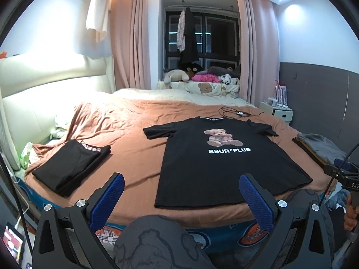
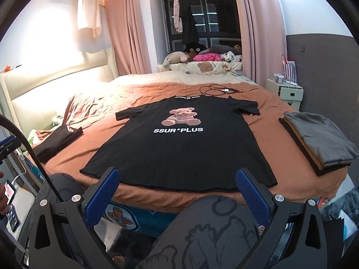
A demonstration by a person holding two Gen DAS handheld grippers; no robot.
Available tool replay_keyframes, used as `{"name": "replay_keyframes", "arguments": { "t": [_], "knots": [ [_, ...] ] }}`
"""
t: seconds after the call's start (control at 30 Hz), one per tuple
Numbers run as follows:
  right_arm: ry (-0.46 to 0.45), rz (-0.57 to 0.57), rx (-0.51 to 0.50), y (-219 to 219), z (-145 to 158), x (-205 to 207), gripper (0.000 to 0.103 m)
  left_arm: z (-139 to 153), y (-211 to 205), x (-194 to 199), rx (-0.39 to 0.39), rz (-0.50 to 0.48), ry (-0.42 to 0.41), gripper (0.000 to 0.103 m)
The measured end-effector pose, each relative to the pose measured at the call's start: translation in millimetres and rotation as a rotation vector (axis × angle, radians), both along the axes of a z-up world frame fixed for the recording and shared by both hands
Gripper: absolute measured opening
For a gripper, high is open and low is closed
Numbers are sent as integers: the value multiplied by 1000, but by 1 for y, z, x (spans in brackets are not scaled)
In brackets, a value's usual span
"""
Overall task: Fold small clothes
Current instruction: 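Move both tools down toward the side edge of the black T-shirt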
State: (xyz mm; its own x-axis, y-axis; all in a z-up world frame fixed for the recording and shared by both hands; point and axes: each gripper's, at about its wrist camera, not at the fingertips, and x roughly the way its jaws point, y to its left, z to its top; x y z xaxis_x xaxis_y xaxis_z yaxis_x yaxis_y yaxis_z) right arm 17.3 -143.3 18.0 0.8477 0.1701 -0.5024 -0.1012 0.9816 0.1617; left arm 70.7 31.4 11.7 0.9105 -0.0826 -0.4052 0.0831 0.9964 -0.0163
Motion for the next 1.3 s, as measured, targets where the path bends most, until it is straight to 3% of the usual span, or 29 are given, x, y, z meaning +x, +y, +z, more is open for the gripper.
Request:
{"name": "replay_keyframes", "arguments": {
  "t": [0.67, 0.9, 1.1, 1.3],
  "knots": [
    [16, 24, -72, 33, 33, 135, 103, 19, 44, 136, -64, -34, 94, 103],
    [59, 93, -83, 39, 53, 194, 103, 35, 66, 184, -79, -35, 147, 103],
    [86, 127, -23, 29, 62, 253, 103, 42, 86, 227, -97, 33, 218, 103],
    [107, 146, -6, 37, 51, 309, 103, 36, 99, 280, -116, 32, 242, 103]
  ]
}}
